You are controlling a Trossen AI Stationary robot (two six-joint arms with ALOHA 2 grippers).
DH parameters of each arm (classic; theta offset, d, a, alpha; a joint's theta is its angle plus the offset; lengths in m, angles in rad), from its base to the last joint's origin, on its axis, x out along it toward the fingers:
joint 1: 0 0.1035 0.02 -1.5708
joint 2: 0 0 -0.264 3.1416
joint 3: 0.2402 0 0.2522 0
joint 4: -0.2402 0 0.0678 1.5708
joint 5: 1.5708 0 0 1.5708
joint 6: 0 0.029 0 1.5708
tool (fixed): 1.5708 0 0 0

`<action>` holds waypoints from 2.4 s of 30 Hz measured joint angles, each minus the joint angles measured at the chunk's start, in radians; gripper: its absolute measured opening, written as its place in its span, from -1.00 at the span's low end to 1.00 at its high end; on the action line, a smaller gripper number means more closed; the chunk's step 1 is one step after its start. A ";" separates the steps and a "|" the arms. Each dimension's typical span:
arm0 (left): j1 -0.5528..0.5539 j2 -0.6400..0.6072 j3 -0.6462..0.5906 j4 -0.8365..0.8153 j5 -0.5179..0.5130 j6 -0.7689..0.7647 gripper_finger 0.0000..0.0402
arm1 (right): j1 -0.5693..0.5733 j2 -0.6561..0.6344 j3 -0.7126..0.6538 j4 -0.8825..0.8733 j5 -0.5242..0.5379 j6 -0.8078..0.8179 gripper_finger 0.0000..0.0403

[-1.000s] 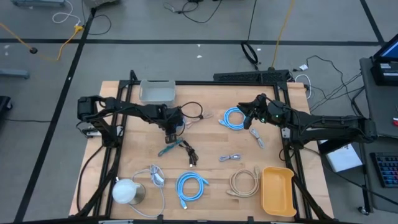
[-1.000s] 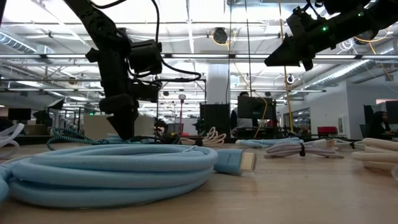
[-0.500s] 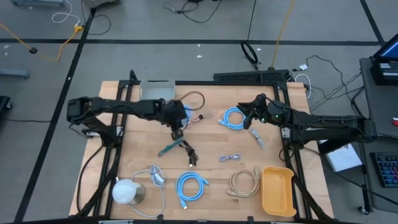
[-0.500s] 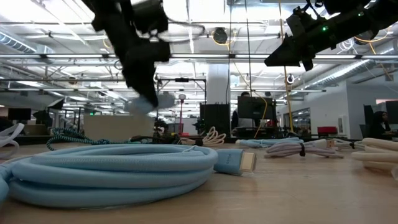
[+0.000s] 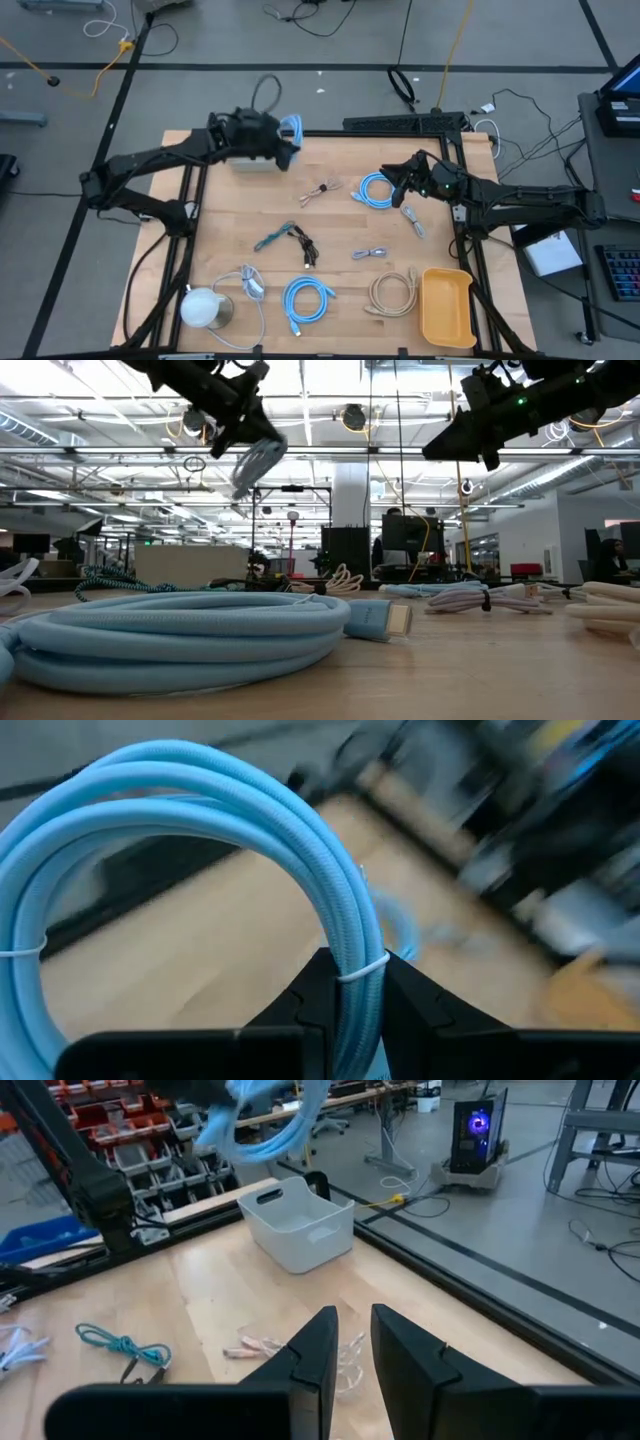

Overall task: Pick & Place USB Port
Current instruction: Put the top left blue HDMI cable into the gray bin

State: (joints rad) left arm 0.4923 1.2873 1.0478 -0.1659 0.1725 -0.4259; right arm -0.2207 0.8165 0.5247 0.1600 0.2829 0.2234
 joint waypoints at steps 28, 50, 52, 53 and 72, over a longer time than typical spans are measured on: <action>0.438 -0.176 -0.663 0.761 0.278 -0.465 -0.75 | 0.000 0.000 0.000 0.053 -0.026 -0.007 -0.70; 0.435 -0.054 -0.717 0.966 0.143 -0.571 -0.75 | 0.000 0.000 0.000 0.053 -0.027 0.004 -0.70; 0.435 -0.055 -0.716 0.993 0.157 -0.569 -0.75 | 0.000 0.000 0.000 0.053 -0.027 0.003 -0.70; 0.436 -0.055 -0.716 1.001 0.176 -0.568 -0.75 | 0.000 0.000 0.000 0.053 -0.027 0.001 -0.70; 0.444 0.152 -0.687 1.118 0.426 -0.518 -0.75 | 0.000 0.000 0.001 0.053 -0.032 0.000 -0.70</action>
State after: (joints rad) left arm 0.9363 1.4390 0.3612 0.9518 0.5982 -0.9434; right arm -0.2207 0.8165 0.5255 0.2127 0.2504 0.2234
